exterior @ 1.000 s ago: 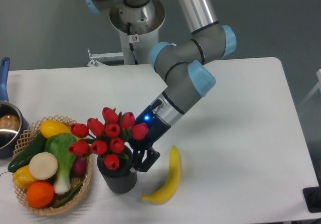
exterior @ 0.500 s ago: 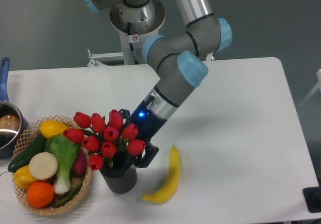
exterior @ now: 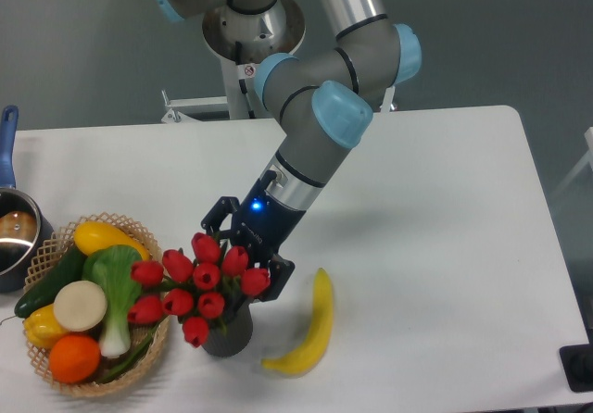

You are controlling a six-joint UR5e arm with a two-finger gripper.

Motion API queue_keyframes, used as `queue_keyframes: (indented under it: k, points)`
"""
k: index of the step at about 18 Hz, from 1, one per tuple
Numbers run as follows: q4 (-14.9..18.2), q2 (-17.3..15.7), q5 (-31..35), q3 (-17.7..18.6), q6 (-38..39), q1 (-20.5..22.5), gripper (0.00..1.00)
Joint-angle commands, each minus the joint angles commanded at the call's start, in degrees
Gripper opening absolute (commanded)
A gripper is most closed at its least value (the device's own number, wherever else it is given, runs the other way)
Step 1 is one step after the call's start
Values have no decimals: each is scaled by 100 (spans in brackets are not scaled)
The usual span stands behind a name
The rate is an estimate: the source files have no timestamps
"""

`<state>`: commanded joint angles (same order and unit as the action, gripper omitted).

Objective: Insert the flowers into the vase

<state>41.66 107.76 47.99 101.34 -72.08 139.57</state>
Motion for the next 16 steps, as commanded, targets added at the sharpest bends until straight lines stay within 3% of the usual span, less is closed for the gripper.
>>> queue_keyframes:
  k: [5, 10, 13, 16]
  points:
    - [0, -114, 61, 18, 62, 96, 100]
    - [44, -921, 1168, 44, 27, 623, 100]
    - [289, -1379, 1659, -8, 10, 861, 100]
    - [543, -1608, 2555, -149, -305, 905, 100]
